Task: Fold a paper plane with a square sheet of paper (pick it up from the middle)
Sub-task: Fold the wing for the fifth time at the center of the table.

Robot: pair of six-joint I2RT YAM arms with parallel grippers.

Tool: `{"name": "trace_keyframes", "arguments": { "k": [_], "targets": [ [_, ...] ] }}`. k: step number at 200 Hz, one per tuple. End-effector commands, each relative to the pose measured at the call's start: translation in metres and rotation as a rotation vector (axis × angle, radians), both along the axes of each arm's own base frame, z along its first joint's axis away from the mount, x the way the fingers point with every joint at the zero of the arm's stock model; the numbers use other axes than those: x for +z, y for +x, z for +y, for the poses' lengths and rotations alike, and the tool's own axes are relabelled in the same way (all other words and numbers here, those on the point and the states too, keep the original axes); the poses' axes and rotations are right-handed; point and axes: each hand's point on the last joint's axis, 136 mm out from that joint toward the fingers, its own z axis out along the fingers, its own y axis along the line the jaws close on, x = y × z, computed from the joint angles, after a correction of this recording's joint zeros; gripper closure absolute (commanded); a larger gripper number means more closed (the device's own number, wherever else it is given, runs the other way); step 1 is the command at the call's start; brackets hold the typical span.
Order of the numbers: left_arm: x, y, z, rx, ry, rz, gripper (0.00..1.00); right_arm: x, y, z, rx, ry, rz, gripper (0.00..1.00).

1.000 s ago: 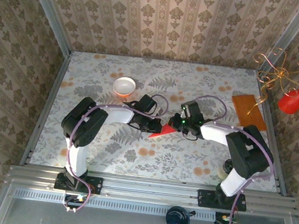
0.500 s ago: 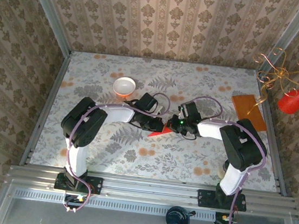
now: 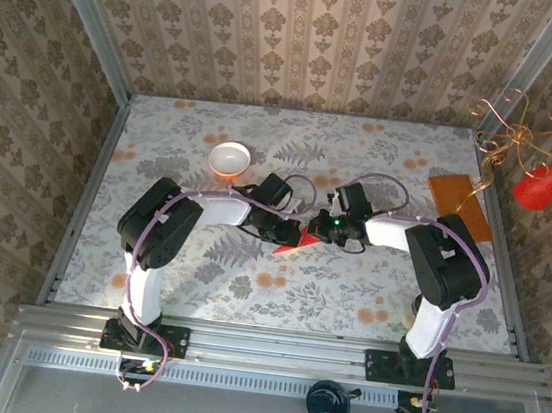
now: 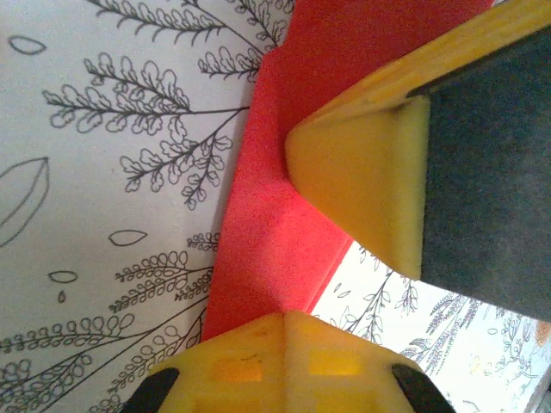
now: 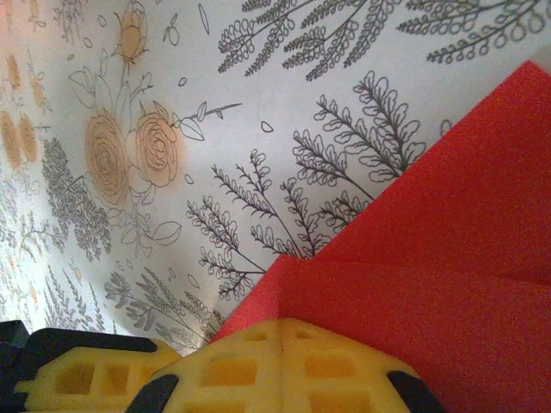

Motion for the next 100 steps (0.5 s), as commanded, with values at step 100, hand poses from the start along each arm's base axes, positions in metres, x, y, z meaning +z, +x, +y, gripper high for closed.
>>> {"name": "trace_keyframes", "arguments": {
  "k": [100],
  "targets": [
    [-0.038, -0.072, 0.09, 0.021, 0.171, 0.174, 0.95, -0.052, -0.026, -0.041, -0.012, -0.196, 0.178, 0.99]
  ]
}}
